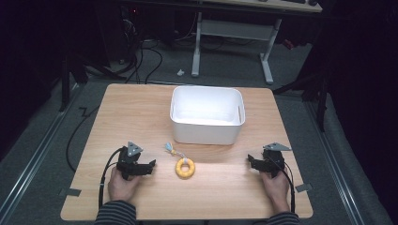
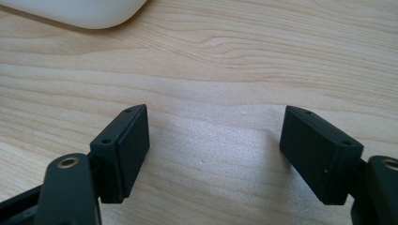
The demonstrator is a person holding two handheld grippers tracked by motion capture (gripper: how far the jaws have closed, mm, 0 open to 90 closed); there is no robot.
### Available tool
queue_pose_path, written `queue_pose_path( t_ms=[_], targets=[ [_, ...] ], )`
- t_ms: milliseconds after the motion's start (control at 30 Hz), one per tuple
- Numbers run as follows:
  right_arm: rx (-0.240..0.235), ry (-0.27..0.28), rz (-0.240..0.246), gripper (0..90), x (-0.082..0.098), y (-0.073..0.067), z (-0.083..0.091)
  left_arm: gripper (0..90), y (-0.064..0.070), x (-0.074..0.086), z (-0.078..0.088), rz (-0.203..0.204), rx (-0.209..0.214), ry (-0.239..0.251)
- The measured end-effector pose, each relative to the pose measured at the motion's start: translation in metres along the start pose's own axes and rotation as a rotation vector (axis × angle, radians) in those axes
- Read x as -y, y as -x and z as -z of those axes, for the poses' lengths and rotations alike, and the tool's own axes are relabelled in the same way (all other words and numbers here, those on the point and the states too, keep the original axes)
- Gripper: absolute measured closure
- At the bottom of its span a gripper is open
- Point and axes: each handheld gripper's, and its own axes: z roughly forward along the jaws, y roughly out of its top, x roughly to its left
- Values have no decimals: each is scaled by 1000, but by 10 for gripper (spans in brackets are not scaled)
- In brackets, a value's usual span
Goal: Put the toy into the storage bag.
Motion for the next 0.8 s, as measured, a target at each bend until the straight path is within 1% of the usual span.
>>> queue_pose_path(
  t_ms=[300,367,600,800],
  targets=[
    [1,1,0,251,1,0,1,149,0,0,0,1,2,-1],
    [1,1,-2,253,1,0,1,151,-1,0,0,2,9,0],
    [1,1,-1,257,1,0,1,148,0,-2,-2,11,-4,0],
    [1,1,-1,257,1,0,1,146,0,-2,-2,14,-5,0]
  ],
)
